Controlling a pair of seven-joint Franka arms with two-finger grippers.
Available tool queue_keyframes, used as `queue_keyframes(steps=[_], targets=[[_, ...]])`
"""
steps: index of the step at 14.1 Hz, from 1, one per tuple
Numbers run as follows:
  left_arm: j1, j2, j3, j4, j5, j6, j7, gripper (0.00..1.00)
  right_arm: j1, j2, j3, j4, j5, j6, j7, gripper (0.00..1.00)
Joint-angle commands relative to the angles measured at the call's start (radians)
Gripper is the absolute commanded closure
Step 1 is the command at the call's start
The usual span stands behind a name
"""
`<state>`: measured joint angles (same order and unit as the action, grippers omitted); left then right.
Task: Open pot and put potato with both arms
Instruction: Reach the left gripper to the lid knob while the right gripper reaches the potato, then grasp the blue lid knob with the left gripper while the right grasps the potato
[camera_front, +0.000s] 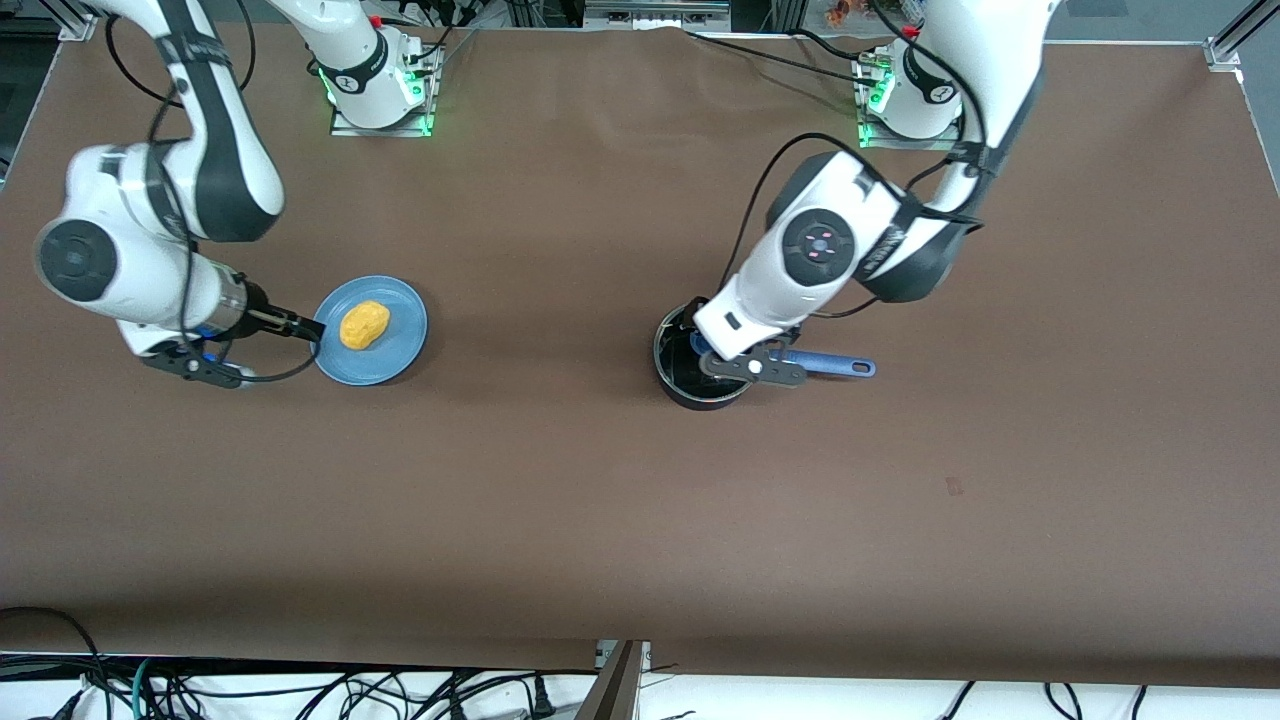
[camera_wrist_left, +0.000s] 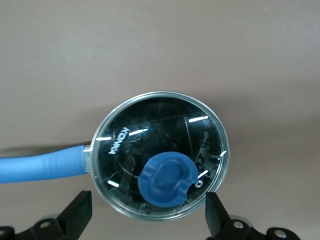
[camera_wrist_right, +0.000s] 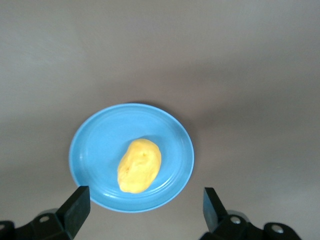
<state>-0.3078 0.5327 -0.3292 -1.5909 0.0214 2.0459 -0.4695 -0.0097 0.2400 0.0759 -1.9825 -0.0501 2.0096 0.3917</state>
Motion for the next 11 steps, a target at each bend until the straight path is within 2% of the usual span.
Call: queue_keyframes(steps=[1, 5, 8, 11], targets=[[-0.037, 0.038, 0.012, 0.034, 0.115, 0.002, -0.020, 0.00, -0.006, 0.018, 0.007, -0.055, 0.012, 0.050, 0.146, 0.00], [-0.062, 0.064, 0.013, 0.035, 0.121, 0.031, -0.041, 0.00, 0.013, 0.053, 0.008, -0.131, 0.012, 0.156, 0.237, 0.00], [-0.063, 0.082, 0.015, 0.035, 0.130, 0.054, -0.040, 0.00, 0.030, 0.090, 0.013, -0.134, 0.012, 0.182, 0.308, 0.00], [-0.063, 0.098, 0.013, 0.034, 0.190, 0.074, -0.041, 0.01, 0.031, 0.114, 0.013, -0.156, 0.012, 0.227, 0.311, 0.00]])
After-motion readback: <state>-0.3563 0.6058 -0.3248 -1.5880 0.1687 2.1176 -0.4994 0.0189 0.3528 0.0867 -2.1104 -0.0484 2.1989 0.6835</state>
